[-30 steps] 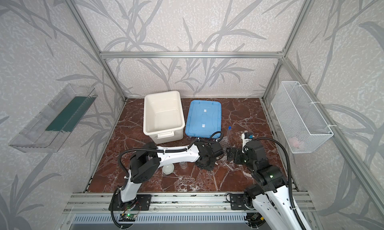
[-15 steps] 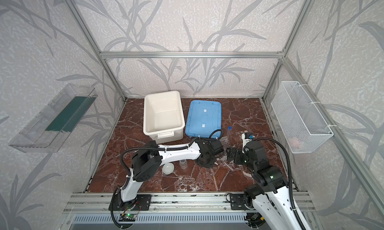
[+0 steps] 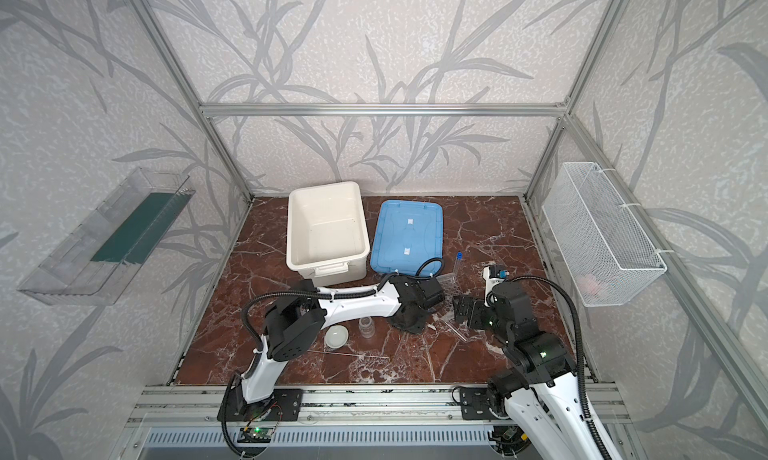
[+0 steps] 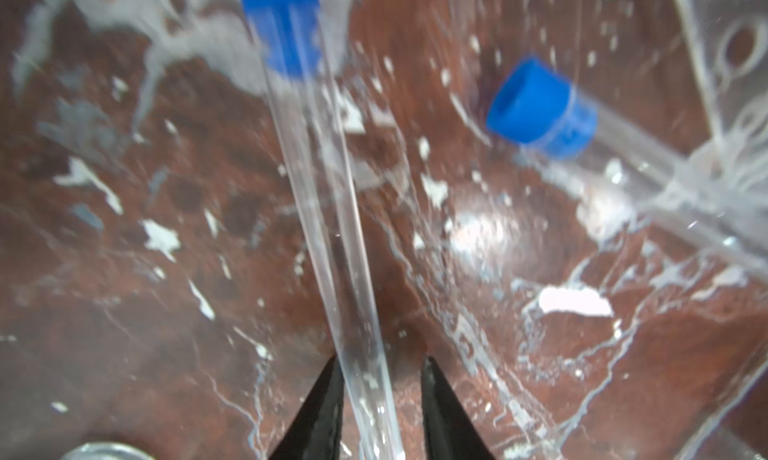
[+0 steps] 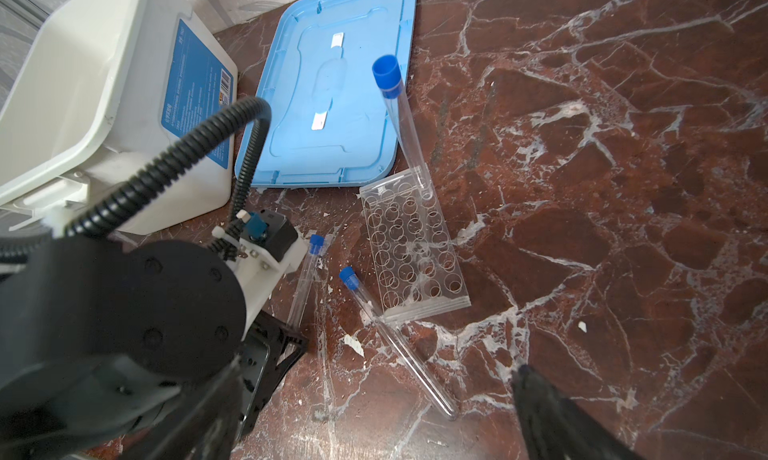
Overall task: Organize the chemistry lab equipment
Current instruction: 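Grasp a second blue-capped tube with the left gripper and lift it upright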
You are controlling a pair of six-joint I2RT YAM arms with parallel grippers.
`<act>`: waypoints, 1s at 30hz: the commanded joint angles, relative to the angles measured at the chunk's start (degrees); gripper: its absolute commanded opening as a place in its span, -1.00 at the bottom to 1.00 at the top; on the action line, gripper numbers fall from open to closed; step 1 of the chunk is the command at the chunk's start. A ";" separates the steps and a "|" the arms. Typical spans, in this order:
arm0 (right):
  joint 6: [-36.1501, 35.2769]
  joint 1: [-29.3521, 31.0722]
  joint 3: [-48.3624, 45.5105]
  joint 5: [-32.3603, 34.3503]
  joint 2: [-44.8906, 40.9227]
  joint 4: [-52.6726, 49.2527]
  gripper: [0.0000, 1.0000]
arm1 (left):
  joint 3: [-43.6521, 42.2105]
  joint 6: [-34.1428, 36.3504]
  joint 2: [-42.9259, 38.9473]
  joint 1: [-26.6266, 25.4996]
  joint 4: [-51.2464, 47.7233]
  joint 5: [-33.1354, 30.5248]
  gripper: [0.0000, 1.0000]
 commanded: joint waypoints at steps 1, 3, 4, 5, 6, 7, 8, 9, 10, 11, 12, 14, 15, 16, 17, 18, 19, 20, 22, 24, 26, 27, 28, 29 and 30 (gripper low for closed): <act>-0.04 -0.20 -0.52 -0.04 -0.07 0.34 0.99 | -1.04 -1.05 -2.62 -1.83 -4.18 -0.50 -0.37; -0.03 -0.21 -0.51 0.00 -0.07 0.41 0.98 | -1.25 -1.14 -2.86 -2.37 -5.00 -1.49 -0.41; -0.05 -0.20 -0.47 0.04 -0.07 0.37 0.99 | -1.53 -1.19 -2.92 -2.46 -5.03 -1.96 -0.43; -0.02 -0.21 -0.54 0.04 -0.07 0.36 0.99 | -2.03 -1.10 -2.81 -2.46 -4.74 -2.11 -0.44; -0.05 -0.20 -0.55 -0.05 -0.10 0.44 0.99 | -2.18 -1.10 -2.65 -2.38 -4.46 -1.90 -0.45; -0.10 -0.20 -0.54 -0.15 -0.07 0.44 0.99 | -1.99 -0.94 -2.28 -2.34 -4.35 -1.70 -0.47; -0.21 -0.20 -0.52 -0.55 0.02 0.63 1.00 | -1.60 -0.75 -2.03 -2.32 -4.11 -1.71 -0.48; -0.34 -0.21 -0.53 -1.42 0.15 0.78 0.99 | -1.45 -0.66 -1.95 -2.30 -3.78 -1.79 -0.48; -0.59 -0.20 -0.57 -2.55 0.34 1.03 0.98 | -1.31 -0.57 -1.93 -2.24 -3.30 -1.92 -0.49; -0.75 -0.20 -0.56 -3.46 0.58 1.34 0.98 | -1.39 -0.49 -1.96 -2.04 -2.57 -2.00 -0.49; -0.75 -0.20 -0.70 -3.91 0.72 1.53 0.98 | -1.44 -0.41 -1.87 -1.81 -1.89 -2.05 -0.49; -0.75 -0.20 -0.76 -3.99 0.90 1.61 0.98 | -1.35 -0.31 -1.60 -1.20 -0.86 -1.77 -0.49; -0.78 -0.20 -0.75 -3.82 0.81 1.60 0.98 | -1.33 -0.39 -1.42 -0.99 -0.67 -1.49 -0.50; -0.71 -0.21 -0.74 -3.57 0.68 1.43 0.98 | -1.34 -0.46 -1.19 -0.75 -0.55 -1.18 -0.51; -0.67 -0.20 -0.62 -3.30 0.47 1.40 0.98 | -1.38 -0.57 -1.02 -0.66 -0.62 -1.15 -0.54; -0.60 -0.20 -0.72 -3.16 0.30 1.36 0.98 | -1.44 -0.66 -1.05 -0.65 -0.70 -1.19 -0.62; -0.51 -0.20 -0.74 -3.12 0.15 1.32 0.98 | -1.61 -0.79 -1.12 -0.62 -0.69 -1.25 -0.64; -0.51 -0.20 -0.79 -3.15 0.11 1.30 0.98 | -1.79 -0.84 -1.24 -0.62 -0.76 -1.38 -0.64; -0.39 -0.22 -0.74 -3.19 0.28 1.29 0.98 | -1.96 -0.96 -1.63 -0.66 -0.75 -1.78 -0.64; -0.40 -0.20 -0.74 -3.30 0.37 1.30 0.98 | -2.37 -1.09 -2.23 -0.62 -0.57 -2.18 -0.66; -0.40 -0.20 -0.74 -3.35 0.21 1.15 0.98 | -3.23 -1.18 -3.29 -0.63 0.07 -2.53 -0.71; -0.40 -0.20 -0.75 -3.38 0.15 1.18 0.98 | -3.72 -1.19 -3.85 -0.64 0.52 -2.73 -0.71; -0.35 -0.20 -0.67 -3.39 0.02 1.08 0.98 | -4.28 -1.19 -4.50 -0.55 0.97 -2.91 -0.71; -0.32 -0.22 -0.69 -3.49 -0.11 1.06 0.98 | -4.98 -1.14 -5.40 -0.59 1.80 -3.21 -0.71; -0.29 -0.20 -0.66 -3.66 -0.24 1.07 0.98 | -5.89 -1.17 -6.34 -0.61 2.84 -3.40 -0.71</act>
